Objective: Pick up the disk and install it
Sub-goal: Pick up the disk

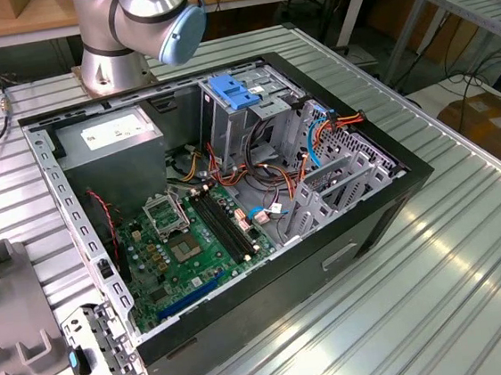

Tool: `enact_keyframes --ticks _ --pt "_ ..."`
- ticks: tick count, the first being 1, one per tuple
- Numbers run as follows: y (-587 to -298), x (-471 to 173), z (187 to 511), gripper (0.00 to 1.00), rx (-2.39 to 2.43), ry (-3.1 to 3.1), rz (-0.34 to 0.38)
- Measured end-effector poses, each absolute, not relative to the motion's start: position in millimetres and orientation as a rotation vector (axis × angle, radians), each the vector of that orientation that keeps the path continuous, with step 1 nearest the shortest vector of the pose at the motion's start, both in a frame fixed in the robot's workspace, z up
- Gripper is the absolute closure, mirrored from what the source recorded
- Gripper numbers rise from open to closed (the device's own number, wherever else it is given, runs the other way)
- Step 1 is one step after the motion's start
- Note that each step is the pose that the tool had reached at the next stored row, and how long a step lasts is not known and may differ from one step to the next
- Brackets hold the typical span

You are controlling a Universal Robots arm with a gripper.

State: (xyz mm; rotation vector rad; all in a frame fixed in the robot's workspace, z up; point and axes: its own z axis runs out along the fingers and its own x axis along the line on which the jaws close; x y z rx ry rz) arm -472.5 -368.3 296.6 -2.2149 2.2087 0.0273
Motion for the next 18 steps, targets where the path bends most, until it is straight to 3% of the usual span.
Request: enact_keyframes --ticks 18 --pt "-368.3 -472.5 307.6 0.63 -2.215 2.209 0.027"
